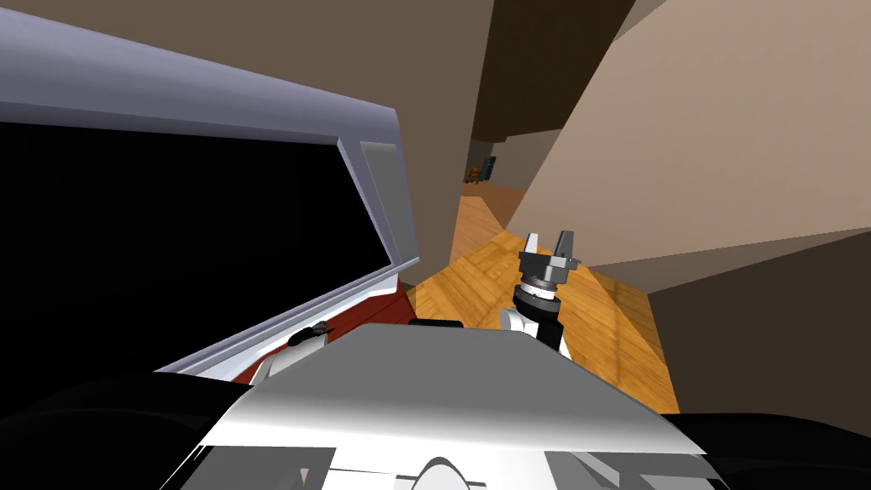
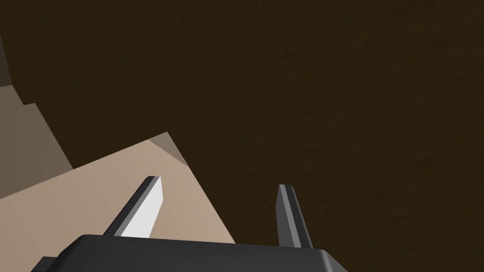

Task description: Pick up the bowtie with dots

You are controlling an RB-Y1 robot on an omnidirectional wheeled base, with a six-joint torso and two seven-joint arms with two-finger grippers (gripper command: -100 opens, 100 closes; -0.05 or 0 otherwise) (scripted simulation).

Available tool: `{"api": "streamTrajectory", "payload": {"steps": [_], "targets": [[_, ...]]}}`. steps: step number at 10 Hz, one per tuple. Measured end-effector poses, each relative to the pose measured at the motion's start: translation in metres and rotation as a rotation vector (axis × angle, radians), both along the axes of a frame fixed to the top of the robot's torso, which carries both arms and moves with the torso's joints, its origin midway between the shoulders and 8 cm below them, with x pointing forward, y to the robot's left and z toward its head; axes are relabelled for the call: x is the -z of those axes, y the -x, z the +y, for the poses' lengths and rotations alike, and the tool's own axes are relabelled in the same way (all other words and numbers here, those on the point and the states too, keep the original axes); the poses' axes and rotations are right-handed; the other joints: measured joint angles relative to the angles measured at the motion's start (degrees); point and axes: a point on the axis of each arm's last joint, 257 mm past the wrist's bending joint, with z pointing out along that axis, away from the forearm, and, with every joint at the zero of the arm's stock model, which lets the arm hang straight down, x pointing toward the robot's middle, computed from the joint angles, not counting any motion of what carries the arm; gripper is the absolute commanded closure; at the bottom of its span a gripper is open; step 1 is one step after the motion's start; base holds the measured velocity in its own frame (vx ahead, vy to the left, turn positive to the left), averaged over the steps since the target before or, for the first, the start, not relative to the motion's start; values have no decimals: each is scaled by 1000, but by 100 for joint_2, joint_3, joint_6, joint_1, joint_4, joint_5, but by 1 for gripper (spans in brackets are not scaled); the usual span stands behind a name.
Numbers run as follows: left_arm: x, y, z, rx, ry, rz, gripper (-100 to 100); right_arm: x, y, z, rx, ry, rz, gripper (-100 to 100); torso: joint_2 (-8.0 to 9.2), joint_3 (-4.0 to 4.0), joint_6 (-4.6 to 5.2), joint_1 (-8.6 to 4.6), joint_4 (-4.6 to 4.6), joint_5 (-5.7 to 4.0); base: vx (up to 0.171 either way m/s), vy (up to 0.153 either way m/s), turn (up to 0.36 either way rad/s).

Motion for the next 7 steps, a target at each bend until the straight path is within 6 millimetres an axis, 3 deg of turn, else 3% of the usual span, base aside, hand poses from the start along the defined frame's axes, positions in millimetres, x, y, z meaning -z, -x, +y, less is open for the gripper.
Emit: {"api": "streamTrajectory", "payload": {"steps": [1, 5, 6, 7], "targets": [[0, 0, 0, 0, 0, 0, -100, 0, 0, 0, 0, 0, 0, 0, 8, 5, 0, 2, 2, 1, 14, 19, 19], [15, -2, 0, 7, 1, 0, -100, 0, 0, 0, 0, 0, 0, 0, 7, 4, 0, 17, 2, 4, 17, 29, 14], [15, -2, 1, 7, 1, -1, 100, 0, 0, 0, 0, 0, 0, 0, 12, 7, 0, 9, 3, 3, 0, 0, 0], [15, -2, 1, 7, 1, -1, 100, 0, 0, 0, 0, 0, 0, 0, 14, 9, 1, 5, 4, 1, -3, 1, 16]]}}
